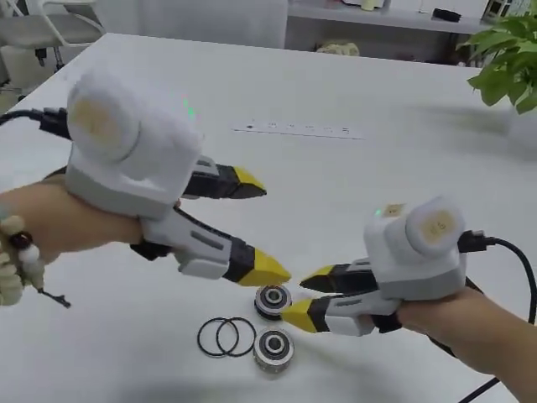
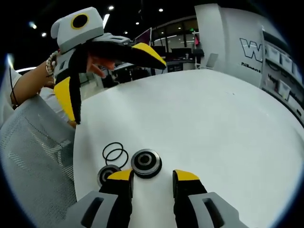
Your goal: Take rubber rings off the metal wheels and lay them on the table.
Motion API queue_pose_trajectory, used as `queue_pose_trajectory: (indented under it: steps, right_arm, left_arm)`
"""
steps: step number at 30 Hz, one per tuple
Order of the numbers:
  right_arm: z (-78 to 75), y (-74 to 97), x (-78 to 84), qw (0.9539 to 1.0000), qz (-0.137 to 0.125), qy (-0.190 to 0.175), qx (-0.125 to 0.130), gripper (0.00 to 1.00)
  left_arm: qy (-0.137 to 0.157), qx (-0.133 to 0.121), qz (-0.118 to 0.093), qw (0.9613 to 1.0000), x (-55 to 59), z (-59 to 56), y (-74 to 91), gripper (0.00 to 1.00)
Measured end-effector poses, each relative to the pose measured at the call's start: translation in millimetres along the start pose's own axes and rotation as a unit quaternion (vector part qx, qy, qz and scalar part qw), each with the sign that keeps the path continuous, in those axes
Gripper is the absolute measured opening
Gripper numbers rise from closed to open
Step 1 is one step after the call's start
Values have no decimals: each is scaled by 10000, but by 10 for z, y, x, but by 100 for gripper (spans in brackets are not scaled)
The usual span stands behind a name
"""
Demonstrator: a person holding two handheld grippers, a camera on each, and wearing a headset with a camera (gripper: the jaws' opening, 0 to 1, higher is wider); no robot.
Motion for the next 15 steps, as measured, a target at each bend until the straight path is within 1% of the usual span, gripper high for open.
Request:
queue_pose_trajectory:
  steps: [2,3,4,5,6,7,10,12,13,15]
  right_arm:
    - [13,-4,-7,10000,-16,17,-14,30]
    - [18,-7,-6,10000,-13,20,-22,29]
    - [22,-14,-1,10000,-4,-24,-23,29]
    - [25,-20,-2,10000,-14,-86,-26,29]
    - [37,-25,-2,9999,-15,-109,-52,28]
    - [45,-33,4,9999,3,-89,-55,28]
    - [68,-49,20,10000,52,27,-59,27]
    - [79,-52,22,9999,55,49,-70,26]
    - [86,-58,28,9999,75,79,-71,26]
    - [90,-60,34,9999,88,124,-62,26]
  left_arm:
    - [76,-106,-83,9999,84,15,-58,49]
    - [212,-216,-168,9994,145,36,-87,45]
    - [376,-276,-288,9985,180,47,-106,41]
    - [614,-322,-356,9970,246,51,-131,38]
    - [671,-316,-343,9967,288,49,-149,36]
    - [599,-274,-292,9974,320,44,-167,32]
    - [522,-255,-159,9982,404,18,-225,23]
    - [594,-253,-213,9977,439,23,-260,21]
    - [610,-231,-204,9977,460,22,-283,20]
    - [672,-181,-47,9976,532,2,-333,20]
Point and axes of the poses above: the centre of the closed fingertips' face, and the gripper's own axes: y roughly backward along the fingers, z roughly to its left, x roughly out of its underside, the point moved 3 cm from there along y, roughly backward along the fingers, and after that the axes turned 12 degrees about x, right-handed, at the moved point
